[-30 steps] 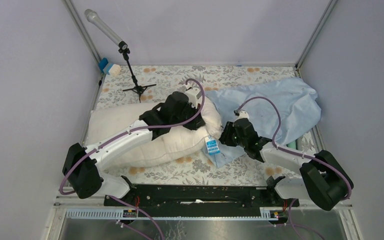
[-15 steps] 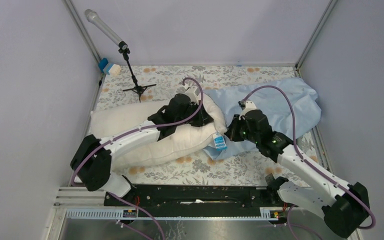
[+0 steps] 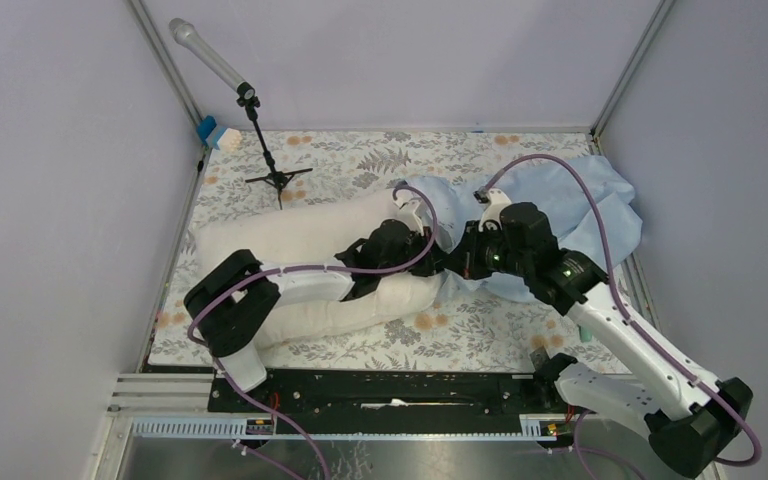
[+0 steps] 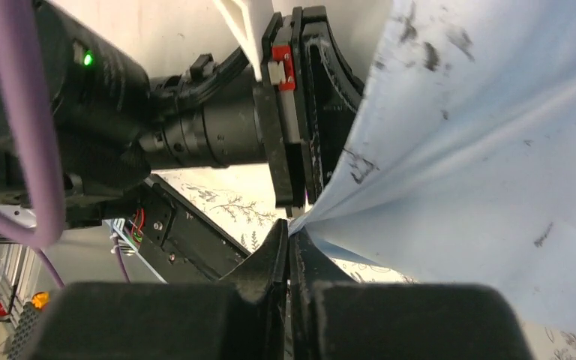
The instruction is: Put the pillow into the pillowcase
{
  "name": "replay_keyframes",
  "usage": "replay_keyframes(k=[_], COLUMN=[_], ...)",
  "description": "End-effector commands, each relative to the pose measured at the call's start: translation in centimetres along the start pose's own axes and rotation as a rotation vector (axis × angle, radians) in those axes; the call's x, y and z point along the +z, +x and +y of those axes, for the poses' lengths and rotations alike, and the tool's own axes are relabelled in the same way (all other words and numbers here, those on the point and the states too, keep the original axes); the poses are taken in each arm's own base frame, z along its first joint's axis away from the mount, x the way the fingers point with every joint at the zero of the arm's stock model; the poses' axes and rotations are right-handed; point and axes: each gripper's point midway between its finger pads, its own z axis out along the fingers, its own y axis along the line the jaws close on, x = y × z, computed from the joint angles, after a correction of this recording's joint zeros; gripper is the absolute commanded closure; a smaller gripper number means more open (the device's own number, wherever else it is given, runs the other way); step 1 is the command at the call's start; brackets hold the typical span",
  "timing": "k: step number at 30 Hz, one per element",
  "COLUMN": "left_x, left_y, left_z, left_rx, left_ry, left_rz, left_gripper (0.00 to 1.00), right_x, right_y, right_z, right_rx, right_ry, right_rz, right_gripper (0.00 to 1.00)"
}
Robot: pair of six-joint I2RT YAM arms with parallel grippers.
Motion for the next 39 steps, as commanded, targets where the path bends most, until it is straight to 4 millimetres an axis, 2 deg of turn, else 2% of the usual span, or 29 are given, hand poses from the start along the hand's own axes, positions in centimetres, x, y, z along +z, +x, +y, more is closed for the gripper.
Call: replay_keyframes(k=[1, 4, 7, 10, 13, 17, 21, 24, 26, 27, 30, 33, 36, 39], left_x=[-0.8, -2.5, -4.7, -7.2, -8.9, -11.1, -14.0, -16.0, -17.1, -17.5, -17.8, -17.2, -15.6, -13.9], left_y=[2.2, 1.2, 0.0, -1.6, -2.6, -4.3, -7.0, -9.1, -10.3, -11.0, -12.2, -12.8, -12.0, -10.0], left_z=[0.8, 0.6, 0.2, -1.2, -2.4, -2.5, -1.8, -0.2, 1.3, 2.3, 4.2, 6.8, 8.7, 10.5], left_rx=[-0.029, -0.008, -0.008, -0.004, 0.025, 0.07, 0.108, 0.103, 0.102, 0.104, 0.127, 0.149, 0.156, 0.138], left_ry=[-0.033, -0.068, -0.095, -0.088, -0.079, -0.145, -0.238, -0.301, -0.352, -0.384, -0.44, -0.518, -0.541, -0.543], left_rz=[0.035, 0.013, -0.022, -0.072, -0.081, -0.111, -0.171, -0.219, -0.244, -0.252, -0.243, -0.211, -0.155, -0.102], left_gripper=[1.0, 0.75, 0.58, 0.54, 0.54, 0.51, 0.46, 0.39, 0.31, 0.23, 0.1, 0.06, 0.09, 0.22], right_x=[2.2, 3.3, 2.9, 2.2, 1.8, 1.7, 1.9, 2.5, 3.6, 4.3, 7.2, 10.2, 11.9, 12.5], right_y=[-0.1, 0.1, -1.4, -3.5, -5.2, -7.3, -9.0, -10.0, -10.1, -10.1, -9.4, -8.8, -8.3, -7.6], right_z=[1.3, -0.7, -0.2, 0.8, 1.5, 0.5, 0.3, -0.5, -1.2, -1.5, -2.6, -3.9, -5.8, -7.5], right_rx=[0.0, -0.007, -0.024, -0.035, -0.046, -0.085, -0.127, -0.159, -0.188, -0.202, -0.22, -0.214, -0.209, -0.192], right_ry=[-0.089, 0.008, 0.018, 0.007, 0.002, 0.093, 0.135, 0.189, 0.216, 0.225, 0.243, 0.28, 0.355, 0.428], right_rz=[0.018, 0.034, -0.001, -0.053, -0.092, -0.14, -0.163, -0.172, -0.157, -0.146, -0.076, -0.022, 0.003, 0.016], right_gripper=[1.0, 0.99, 0.79, 0.67, 0.64, 0.55, 0.47, 0.42, 0.39, 0.37, 0.36, 0.36, 0.38, 0.47])
